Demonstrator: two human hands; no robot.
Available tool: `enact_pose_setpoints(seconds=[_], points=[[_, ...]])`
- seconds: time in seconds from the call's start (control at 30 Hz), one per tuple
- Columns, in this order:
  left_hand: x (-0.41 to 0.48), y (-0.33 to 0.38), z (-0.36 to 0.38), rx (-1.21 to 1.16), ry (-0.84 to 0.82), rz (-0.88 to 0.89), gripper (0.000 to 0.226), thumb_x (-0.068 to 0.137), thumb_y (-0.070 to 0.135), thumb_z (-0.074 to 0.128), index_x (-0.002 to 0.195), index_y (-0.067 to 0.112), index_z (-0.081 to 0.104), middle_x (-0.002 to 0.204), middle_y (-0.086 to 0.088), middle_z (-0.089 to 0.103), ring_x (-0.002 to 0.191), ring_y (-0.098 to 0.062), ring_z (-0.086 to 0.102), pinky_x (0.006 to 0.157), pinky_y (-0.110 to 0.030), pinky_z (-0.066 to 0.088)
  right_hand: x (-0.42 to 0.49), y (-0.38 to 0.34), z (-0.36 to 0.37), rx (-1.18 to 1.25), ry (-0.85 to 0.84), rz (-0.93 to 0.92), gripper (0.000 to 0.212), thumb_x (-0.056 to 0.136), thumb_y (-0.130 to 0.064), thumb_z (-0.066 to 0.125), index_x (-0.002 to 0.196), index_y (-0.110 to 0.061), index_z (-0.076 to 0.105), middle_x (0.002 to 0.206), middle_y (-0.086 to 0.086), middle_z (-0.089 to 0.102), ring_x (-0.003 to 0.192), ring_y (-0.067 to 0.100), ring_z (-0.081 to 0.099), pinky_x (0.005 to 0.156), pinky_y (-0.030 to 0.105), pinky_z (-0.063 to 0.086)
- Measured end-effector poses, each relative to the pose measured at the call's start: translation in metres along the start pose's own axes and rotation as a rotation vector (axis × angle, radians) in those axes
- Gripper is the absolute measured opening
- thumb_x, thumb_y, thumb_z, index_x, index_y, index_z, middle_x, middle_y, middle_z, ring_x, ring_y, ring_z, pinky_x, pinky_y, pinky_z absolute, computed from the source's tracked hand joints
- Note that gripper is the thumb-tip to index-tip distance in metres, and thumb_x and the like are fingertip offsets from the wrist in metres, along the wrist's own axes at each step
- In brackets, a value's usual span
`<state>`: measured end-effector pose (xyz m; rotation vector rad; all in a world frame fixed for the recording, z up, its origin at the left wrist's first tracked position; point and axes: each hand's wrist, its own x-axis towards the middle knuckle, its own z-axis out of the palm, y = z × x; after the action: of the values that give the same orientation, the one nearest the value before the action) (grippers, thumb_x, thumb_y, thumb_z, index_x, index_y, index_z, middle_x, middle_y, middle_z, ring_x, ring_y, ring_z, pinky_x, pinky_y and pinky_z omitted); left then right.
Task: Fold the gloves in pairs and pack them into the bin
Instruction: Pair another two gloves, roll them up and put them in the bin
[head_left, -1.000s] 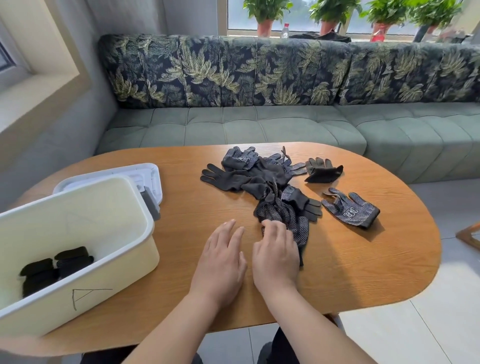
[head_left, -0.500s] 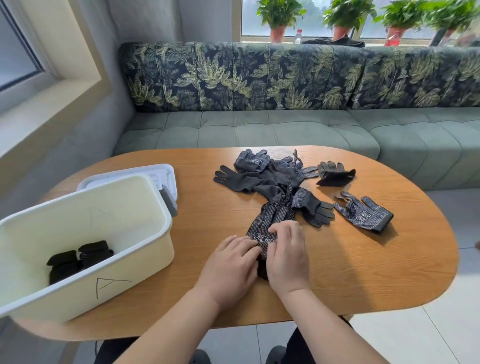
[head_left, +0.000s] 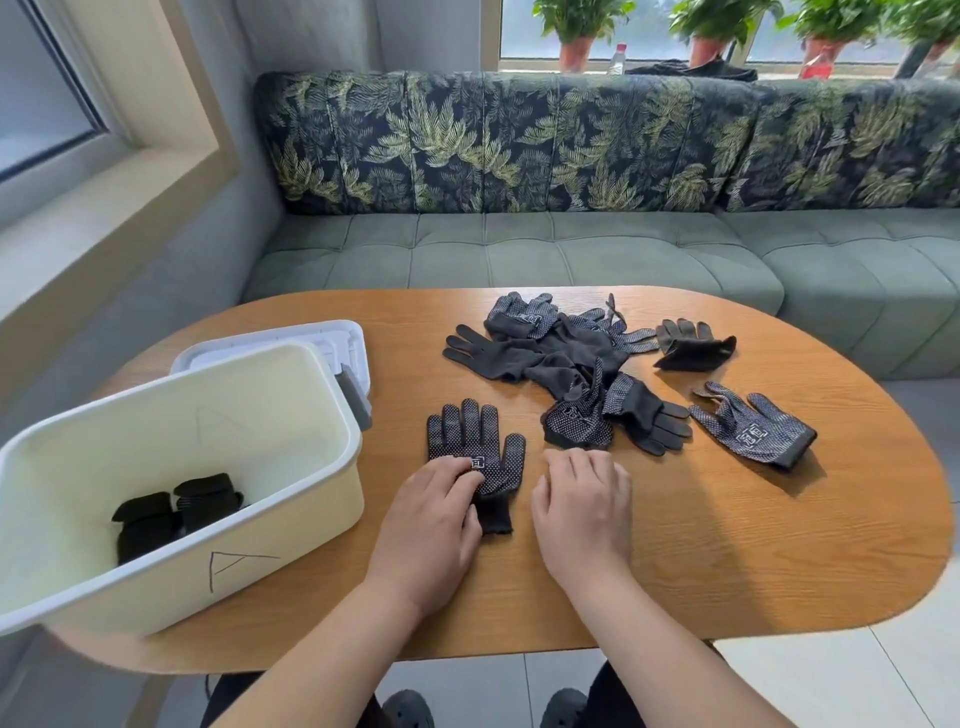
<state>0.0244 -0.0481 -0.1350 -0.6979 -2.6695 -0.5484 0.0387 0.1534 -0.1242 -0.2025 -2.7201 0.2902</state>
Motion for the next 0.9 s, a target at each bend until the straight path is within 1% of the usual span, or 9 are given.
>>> enact_pose_setpoints(seconds=[0.03, 0.1, 0.17, 0.23, 0.33, 0.47, 0.53, 0.77, 0.9], points=[[0.0006, 0.0003, 0.001, 0.014, 0.004, 0.014, 0.036, 0.099, 0.024, 0.058, 0.133, 0.015, 0.066, 0.141, -0.003, 0.059, 0.137, -0.027, 0.053, 0.116, -0.045, 0.045, -0.0007, -0.0011, -0.0003, -0.003, 0.01, -0.029, 0.031, 0.096, -0.032, 0.059, 0.124, -0.024, 0.07, 0.12, -0.004, 0.064, 0.119, 0.023, 0.054, 0.109, 0.044, 0.041], [0.0025, 0.001, 0.003, 0.042, -0.003, 0.039, 0.038, 0.1, 0.028, 0.055, 0.134, 0.015, 0.066, 0.144, -0.006, 0.059, 0.139, -0.029, 0.053, 0.118, -0.045, 0.044, 0.0002, -0.0021, 0.001, -0.004, -0.004, -0.028, 0.036, 0.097, -0.033, 0.059, 0.131, -0.023, 0.066, 0.134, 0.0, 0.059, 0.132, 0.025, 0.051, 0.115, 0.045, 0.04], [0.0045, 0.0001, 0.0054, 0.074, -0.032, 0.067, 0.044, 0.101, 0.033, 0.052, 0.139, 0.016, 0.065, 0.15, -0.006, 0.058, 0.144, -0.028, 0.05, 0.121, -0.045, 0.041, 0.0022, -0.0014, 0.0038, -0.009, -0.042, 0.034, 0.046, 0.1, -0.038, 0.055, 0.143, -0.022, 0.059, 0.151, 0.003, 0.053, 0.145, 0.026, 0.043, 0.123, 0.047, 0.034], [0.0059, -0.002, 0.0076, 0.089, -0.066, 0.072, 0.048, 0.103, 0.038, 0.048, 0.144, 0.018, 0.063, 0.155, -0.004, 0.055, 0.149, -0.025, 0.045, 0.124, -0.042, 0.036, 0.0043, -0.001, 0.0058, -0.008, -0.071, 0.097, 0.052, 0.102, -0.043, 0.05, 0.148, -0.019, 0.056, 0.153, 0.003, 0.053, 0.146, 0.026, 0.043, 0.126, 0.048, 0.031], [0.007, -0.0033, 0.0075, 0.072, -0.098, 0.05, 0.051, 0.105, 0.043, 0.044, 0.148, 0.021, 0.06, 0.158, -0.001, 0.052, 0.153, -0.022, 0.04, 0.127, -0.04, 0.03, 0.0054, -0.0036, 0.004, -0.034, -0.05, 0.102, 0.051, 0.101, -0.046, 0.051, 0.144, -0.019, 0.058, 0.14, 0.002, 0.059, 0.134, 0.028, 0.049, 0.123, 0.049, 0.034], [0.0065, -0.0023, 0.0052, 0.064, -0.114, 0.048, 0.051, 0.106, 0.046, 0.043, 0.148, 0.022, 0.059, 0.158, -0.001, 0.051, 0.153, -0.023, 0.039, 0.127, -0.041, 0.031, 0.0032, -0.0049, -0.0008, -0.047, 0.012, 0.086, 0.025, 0.099, -0.042, 0.057, 0.113, -0.023, 0.065, 0.112, 0.001, 0.061, 0.11, 0.029, 0.053, 0.114, 0.049, 0.039], [0.0062, -0.0019, 0.0046, 0.07, -0.12, 0.046, 0.051, 0.106, 0.047, 0.043, 0.147, 0.022, 0.06, 0.158, -0.002, 0.051, 0.152, -0.023, 0.039, 0.127, -0.042, 0.032, 0.0016, -0.0047, -0.0008, -0.065, 0.026, 0.062, 0.019, 0.1, -0.041, 0.056, 0.102, -0.024, 0.065, 0.104, 0.001, 0.061, 0.105, 0.03, 0.053, 0.11, 0.05, 0.04], [0.0047, -0.0021, 0.0057, 0.055, -0.12, 0.03, 0.048, 0.106, 0.046, 0.045, 0.143, 0.021, 0.062, 0.157, -0.002, 0.052, 0.152, -0.024, 0.041, 0.126, -0.044, 0.034, -0.0003, -0.0026, 0.0006, -0.024, 0.042, 0.04, 0.016, 0.095, -0.04, 0.061, 0.091, -0.025, 0.063, 0.098, -0.001, 0.058, 0.1, 0.029, 0.052, 0.099, 0.047, 0.043], [0.0043, -0.0007, 0.0052, 0.055, -0.102, 0.003, 0.048, 0.105, 0.046, 0.048, 0.141, 0.02, 0.063, 0.154, -0.004, 0.054, 0.15, -0.025, 0.043, 0.124, -0.046, 0.036, -0.0017, -0.003, -0.0028, 0.052, 0.011, -0.059, 0.014, 0.095, -0.041, 0.062, 0.099, -0.028, 0.065, 0.103, -0.006, 0.057, 0.103, 0.023, 0.052, 0.095, 0.043, 0.045]])
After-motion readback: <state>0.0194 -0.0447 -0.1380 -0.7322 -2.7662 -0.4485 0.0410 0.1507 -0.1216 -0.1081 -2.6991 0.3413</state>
